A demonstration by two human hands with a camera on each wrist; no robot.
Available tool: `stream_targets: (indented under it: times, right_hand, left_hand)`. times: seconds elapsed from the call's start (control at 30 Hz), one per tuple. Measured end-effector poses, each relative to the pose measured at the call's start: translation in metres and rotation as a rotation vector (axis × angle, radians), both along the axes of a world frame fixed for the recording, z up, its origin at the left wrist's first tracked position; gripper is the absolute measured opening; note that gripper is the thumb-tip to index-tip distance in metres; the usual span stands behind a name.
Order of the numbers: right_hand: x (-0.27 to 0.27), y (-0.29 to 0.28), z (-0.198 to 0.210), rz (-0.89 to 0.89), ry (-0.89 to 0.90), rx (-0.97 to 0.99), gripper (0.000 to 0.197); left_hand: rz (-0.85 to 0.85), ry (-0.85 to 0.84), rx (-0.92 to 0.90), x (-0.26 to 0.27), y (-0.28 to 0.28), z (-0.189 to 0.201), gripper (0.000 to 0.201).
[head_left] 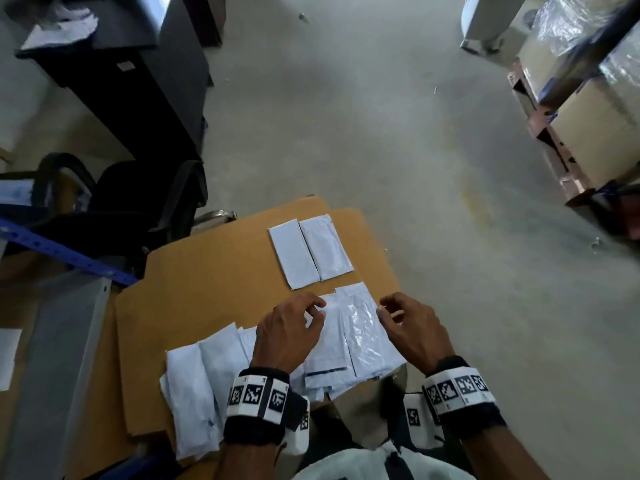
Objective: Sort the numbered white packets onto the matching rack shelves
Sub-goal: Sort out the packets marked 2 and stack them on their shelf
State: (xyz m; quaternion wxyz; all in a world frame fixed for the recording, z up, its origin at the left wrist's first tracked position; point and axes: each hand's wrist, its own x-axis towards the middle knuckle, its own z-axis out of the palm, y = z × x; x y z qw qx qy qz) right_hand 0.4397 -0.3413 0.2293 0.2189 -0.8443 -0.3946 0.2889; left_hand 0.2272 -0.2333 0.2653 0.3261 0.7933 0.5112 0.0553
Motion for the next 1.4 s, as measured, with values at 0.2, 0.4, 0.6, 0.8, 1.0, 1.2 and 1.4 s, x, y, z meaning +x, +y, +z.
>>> stream_targets:
  times: [0.2,0.4,0.6,0.8,1.0,1.2,1.4]
  right_hand:
    - [0.038,0.028,-0.001,0.069,0.032,-0.023,0.019]
    - [0.091,0.068,-0.004,0.141,0.054,-0.007,0.022]
    - [0.128,0.100,-0.018,0.227,0.099,0.000,0.023]
    - [0.145,0.115,-0.036,0.292,0.124,-0.056,0.023]
    - [0.142,0.136,-0.070,0.297,0.130,-0.072,0.018]
    - [0.141,0.194,-0.153,0.431,0.026,-0.218,0.014]
    - [0.127,0.241,-0.253,0.494,-0.048,-0.380,0.018]
  left_hand:
    - [0.107,0.029,-0.038,0.026,0.008,-0.007,0.014]
    - [0.188,0.068,-0.037,0.062,0.012,0.002,0.013]
    - [0.251,0.124,-0.046,0.100,0.026,0.002,0.013]
    - [0.236,0.161,-0.056,0.117,0.060,-0.004,0.013]
    - [0.253,0.266,-0.118,0.104,0.117,-0.030,0.011]
    - [0.281,0.362,-0.175,0.090,0.173,-0.126,0.020]
    - [0.430,0.592,-0.258,0.076,0.186,-0.248,0.038]
